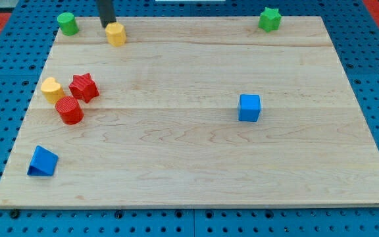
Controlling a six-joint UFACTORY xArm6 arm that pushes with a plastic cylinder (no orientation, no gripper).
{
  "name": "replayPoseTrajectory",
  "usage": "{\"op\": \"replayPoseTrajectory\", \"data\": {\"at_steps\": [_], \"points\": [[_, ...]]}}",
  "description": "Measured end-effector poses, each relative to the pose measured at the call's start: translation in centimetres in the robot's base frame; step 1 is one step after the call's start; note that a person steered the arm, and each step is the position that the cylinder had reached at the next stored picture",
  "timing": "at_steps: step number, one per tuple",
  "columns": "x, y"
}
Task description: Slide the hexagon into the red star
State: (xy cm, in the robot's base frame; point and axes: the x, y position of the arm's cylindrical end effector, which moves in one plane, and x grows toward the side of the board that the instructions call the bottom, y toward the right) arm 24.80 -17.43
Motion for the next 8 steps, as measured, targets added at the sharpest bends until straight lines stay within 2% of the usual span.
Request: {"op": "replayPoseTrajectory", "data": {"at_steps": [1,2,3,4,5,6,7,8], "points": [[3.4,-0.4],[-0.8,0.8],[2.9,5.8],[8.3,0.2],[10.8,-1.5],[10.2,8.0],[11.1,21.5],[8.5,34.2]]}}
